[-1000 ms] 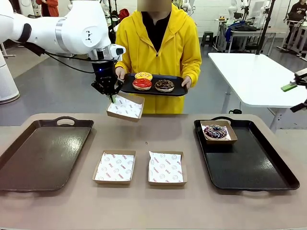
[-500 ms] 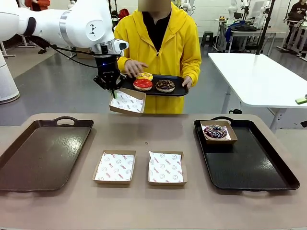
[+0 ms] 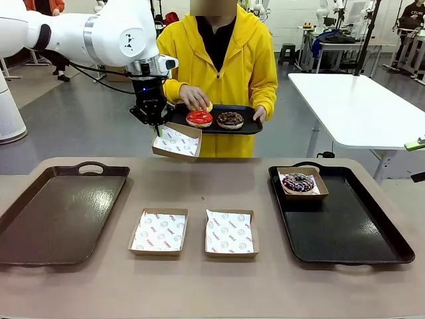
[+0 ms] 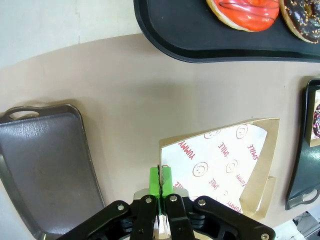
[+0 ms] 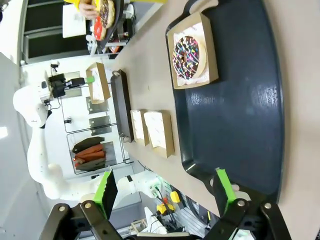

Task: Individually package the donuts and arrange them on the tray.
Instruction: Place the picked Paper togo box on the Handle tray while simultaneously picking up another Paper togo box from the table with the other hand.

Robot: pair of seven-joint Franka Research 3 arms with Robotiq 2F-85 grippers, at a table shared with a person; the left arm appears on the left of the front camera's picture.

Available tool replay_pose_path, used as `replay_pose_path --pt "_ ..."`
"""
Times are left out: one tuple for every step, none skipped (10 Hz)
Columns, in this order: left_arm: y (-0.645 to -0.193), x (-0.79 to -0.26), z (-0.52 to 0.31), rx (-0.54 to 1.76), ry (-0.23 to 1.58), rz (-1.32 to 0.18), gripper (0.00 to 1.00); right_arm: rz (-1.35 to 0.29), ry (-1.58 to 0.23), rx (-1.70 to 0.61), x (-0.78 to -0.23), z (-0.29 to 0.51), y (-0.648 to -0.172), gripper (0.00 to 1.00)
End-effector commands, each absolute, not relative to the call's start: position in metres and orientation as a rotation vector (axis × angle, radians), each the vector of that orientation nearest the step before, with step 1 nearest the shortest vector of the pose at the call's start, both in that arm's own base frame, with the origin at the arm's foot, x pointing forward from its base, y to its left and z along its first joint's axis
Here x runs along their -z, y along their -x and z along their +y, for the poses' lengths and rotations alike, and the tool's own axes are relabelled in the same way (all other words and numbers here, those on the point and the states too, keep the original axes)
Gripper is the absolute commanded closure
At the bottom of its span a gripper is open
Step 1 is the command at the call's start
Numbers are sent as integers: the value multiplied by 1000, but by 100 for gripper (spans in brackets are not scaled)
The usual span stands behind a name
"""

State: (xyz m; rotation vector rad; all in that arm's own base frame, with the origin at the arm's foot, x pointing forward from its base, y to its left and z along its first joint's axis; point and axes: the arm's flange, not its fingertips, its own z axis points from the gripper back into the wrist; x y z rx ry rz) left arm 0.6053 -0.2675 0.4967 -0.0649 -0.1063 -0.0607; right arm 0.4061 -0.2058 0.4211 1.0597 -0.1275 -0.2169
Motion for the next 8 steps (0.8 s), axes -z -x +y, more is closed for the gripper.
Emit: replay_pose_path --pt "-603 -499 -266 73 66 -115 100 -205 -1044 196 -423 -188 -416 0" --pt "-603 -499 -266 73 66 -115 100 -127 -1060 217 -421 -206 -406 0" --pt "-603 -499 -266 73 66 -115 100 -127 -1060 217 -421 -206 -406 0" --pt "-603 -499 -266 73 66 -115 100 -127 -1060 217 -421 -206 -406 0" --pt "-603 -499 -266 73 66 -115 100 -127 -1060 217 -421 -206 -406 0" --pt "-603 -499 -266 73 66 -115 100 -127 -1060 217 -421 -206 -406 0" --pt "-603 -499 -266 73 66 -115 100 -127 -1060 217 -421 -206 -406 0" --pt "-603 -499 -266 73 66 -115 100 -127 -1060 217 -421 -206 -406 0"
